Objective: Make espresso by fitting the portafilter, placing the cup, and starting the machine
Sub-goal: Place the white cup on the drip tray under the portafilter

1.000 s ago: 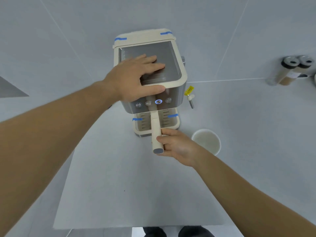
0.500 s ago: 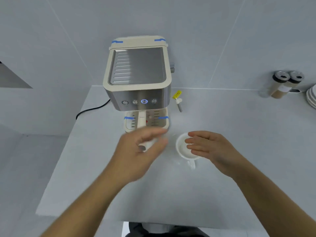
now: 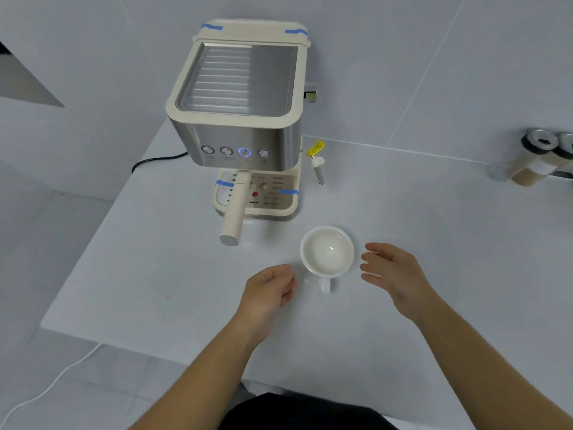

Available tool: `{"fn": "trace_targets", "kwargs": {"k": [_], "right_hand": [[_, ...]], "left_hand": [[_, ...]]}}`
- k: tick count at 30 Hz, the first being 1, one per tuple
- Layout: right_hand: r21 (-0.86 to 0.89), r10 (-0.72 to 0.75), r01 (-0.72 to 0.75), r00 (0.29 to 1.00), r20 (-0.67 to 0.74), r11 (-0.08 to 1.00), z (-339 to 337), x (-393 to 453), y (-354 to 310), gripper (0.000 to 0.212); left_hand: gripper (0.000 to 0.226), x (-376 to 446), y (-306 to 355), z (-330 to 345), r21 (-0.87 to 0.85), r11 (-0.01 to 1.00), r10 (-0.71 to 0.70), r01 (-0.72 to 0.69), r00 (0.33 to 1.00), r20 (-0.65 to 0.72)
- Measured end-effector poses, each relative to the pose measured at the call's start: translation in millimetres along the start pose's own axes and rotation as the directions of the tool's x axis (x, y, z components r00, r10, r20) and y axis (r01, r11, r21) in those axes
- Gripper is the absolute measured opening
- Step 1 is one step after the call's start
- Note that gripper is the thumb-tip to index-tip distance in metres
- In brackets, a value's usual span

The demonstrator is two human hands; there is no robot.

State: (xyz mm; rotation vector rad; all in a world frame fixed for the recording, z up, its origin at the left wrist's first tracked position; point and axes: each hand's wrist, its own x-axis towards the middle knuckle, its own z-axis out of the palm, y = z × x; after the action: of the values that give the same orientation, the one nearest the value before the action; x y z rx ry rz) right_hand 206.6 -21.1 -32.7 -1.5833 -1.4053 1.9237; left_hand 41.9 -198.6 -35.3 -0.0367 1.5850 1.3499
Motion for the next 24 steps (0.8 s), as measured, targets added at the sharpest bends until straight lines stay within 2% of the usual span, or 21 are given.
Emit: {"fn": "trace_targets", "kwargs": {"k": [3,6,10,18,24], "right_hand": [[0.065,0.036,-0.041,0.997,0.075,0.997,6.1,7.8,4.6,0.035],[0.072,0.036,-0.044,0.993,0.114,0.996,13.9,11.6,7.1,0.030],[0.075,0.020,-0.030,0.991,0.131,0.997,17.4,12.2,8.8,0.023],[0.062,-0.041,0.028,0.978,0.205,0.998,18.9,12.1,1.2,0.027],[0.071,-0.106,0.091,0.967,0.231,0.993,44.1,18.2,-19.5,0.025]], "left_hand": [[0.016,7.7,-7.7,13.0,-0.056,0.998,0.004,-0.004,1.000,0.001],[0.012,12.9,-10.9,25.3,-0.086,0.996,0.021,-0.018,0.999,0.031],[0.021,14.7,-14.2,37.9,-0.096,0.994,0.051,-0.045,0.997,0.060],[0.026,10.5,-16.0,41.7,-0.156,0.980,0.127,-0.127,0.992,-0.010],[0.025,4.5,0.4,37.1,-0.326,0.922,0.185,-0.208,0.978,-0.098]]}}
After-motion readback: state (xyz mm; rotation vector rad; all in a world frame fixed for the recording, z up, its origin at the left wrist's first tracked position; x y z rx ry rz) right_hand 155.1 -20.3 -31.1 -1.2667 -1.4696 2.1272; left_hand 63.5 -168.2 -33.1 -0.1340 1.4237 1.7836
